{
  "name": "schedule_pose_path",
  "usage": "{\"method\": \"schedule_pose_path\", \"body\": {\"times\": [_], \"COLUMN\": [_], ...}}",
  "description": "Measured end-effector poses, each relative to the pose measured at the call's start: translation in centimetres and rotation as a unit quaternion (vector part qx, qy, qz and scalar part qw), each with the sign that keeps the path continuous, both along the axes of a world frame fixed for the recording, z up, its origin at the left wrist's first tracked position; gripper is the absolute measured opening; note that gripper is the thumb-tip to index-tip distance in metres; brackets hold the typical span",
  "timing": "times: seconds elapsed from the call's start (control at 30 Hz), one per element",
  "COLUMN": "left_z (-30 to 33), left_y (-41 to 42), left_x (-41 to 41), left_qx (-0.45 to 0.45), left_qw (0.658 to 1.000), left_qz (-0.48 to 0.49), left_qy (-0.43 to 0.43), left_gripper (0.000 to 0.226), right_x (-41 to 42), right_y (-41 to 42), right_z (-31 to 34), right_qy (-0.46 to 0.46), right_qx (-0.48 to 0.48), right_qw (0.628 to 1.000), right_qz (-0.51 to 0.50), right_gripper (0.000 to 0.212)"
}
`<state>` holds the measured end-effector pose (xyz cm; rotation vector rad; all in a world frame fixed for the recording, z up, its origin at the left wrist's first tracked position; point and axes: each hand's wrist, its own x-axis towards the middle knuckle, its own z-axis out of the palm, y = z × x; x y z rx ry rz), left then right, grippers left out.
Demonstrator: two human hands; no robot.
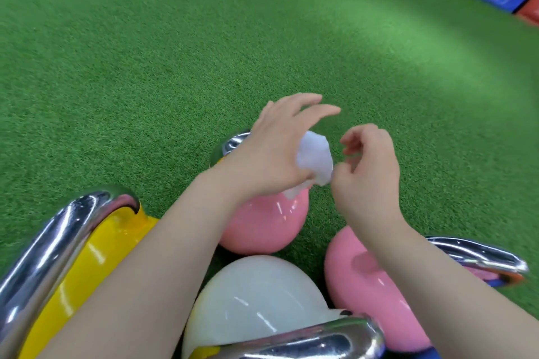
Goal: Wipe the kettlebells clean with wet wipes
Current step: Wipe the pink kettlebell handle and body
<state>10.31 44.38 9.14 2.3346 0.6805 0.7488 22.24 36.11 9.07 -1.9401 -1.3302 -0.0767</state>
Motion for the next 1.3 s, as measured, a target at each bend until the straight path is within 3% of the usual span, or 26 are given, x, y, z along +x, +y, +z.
{"method": "schedule_pose_path", "body": {"times": [0.07, 0.13, 0.2, 0.3, 0.37, 0.4, 0.53, 0.57, 0.63, 0.7, 0.83, 0.97, 1.13, 1.2, 1.27, 1.3], "left_z": [-1.0, -2.4, -4.2, -6.5, -7.3, -7.4, -7.6, -7.6, -7.8, -7.9, -8.0, -8.1, -8.3, -8.4, -8.4, -8.4], "left_y": [0.3, 0.6, 0.8, 1.1, 1.0, 0.8, 0.5, 0.5, 0.3, 0.1, 0.3, 0.4, 0.4, 0.4, 0.4, 0.4], "left_x": [-2.0, -3.3, -3.9, -4.0, -3.8, -3.7, -3.6, -3.5, -3.4, -3.2, -2.8, -2.7, -2.6, -2.7, -2.8, -2.8], "left_qx": [-0.032, -0.078, -0.153, -0.230, -0.259, -0.265, -0.259, -0.256, -0.249, -0.241, -0.246, -0.253, -0.255, -0.255, -0.252, -0.252], "left_qw": [0.995, 0.976, 0.936, 0.877, 0.861, 0.858, 0.858, 0.855, 0.849, 0.844, 0.834, 0.827, 0.826, 0.826, 0.827, 0.827], "left_qz": [0.035, 0.118, 0.225, 0.316, 0.331, 0.331, 0.335, 0.341, 0.361, 0.379, 0.391, 0.400, 0.395, 0.393, 0.393, 0.394], "left_qy": [-0.085, -0.165, -0.222, -0.281, -0.287, -0.289, -0.292, -0.294, -0.295, -0.293, -0.302, -0.303, -0.312, -0.313, -0.313, -0.314], "left_gripper": [0.069, 0.061, 0.056, 0.045, 0.046, 0.045, 0.041, 0.038, 0.035, 0.033, 0.032, 0.033, 0.033, 0.033, 0.033, 0.033], "right_x": [-0.9, -1.7, -2.3, -2.1, -2.5, -2.6, -1.4, -0.5, 0.8, 1.4, 1.3, 1.9, 1.7, 2.3, 3.5, 4.2], "right_y": [0.7, 1.4, 2.4, 4.8, 6.4, 7.1, 7.1, 6.8, 5.7, 5.1, 5.0, 5.2, 5.4, 5.4, 5.4, 5.4], "right_z": [0.5, 0.8, 1.2, 1.0, 0.8, 0.7, -0.8, -1.6, -3.5, -5.3, -7.5, -8.9, -9.5, -9.1, -8.5, -8.3], "right_qy": [-0.057, -0.095, -0.118, -0.301, -0.373, -0.369, -0.258, -0.203, -0.003, 0.169, 0.331, 0.382, 0.393, 0.425, 0.438, 0.437], "right_qx": [0.023, -0.012, -0.121, -0.312, -0.292, -0.271, -0.210, -0.188, -0.136, -0.081, -0.063, -0.135, -0.121, -0.128, -0.193, -0.224], "right_qw": [0.997, 0.989, 0.972, 0.888, 0.869, 0.877, 0.930, 0.952, 0.989, 0.982, 0.940, 0.909, 0.905, 0.894, 0.877, 0.869], "right_qz": [0.052, 0.110, 0.165, 0.154, 0.145, 0.148, 0.156, 0.135, 0.066, -0.002, -0.055, -0.093, -0.110, -0.067, 0.024, 0.061], "right_gripper": [0.040, 0.046, 0.049, 0.040, 0.019, 0.021, 0.020, 0.019, 0.016, 0.014, 0.024, 0.018, 0.021, 0.019, 0.010, 0.017]}}
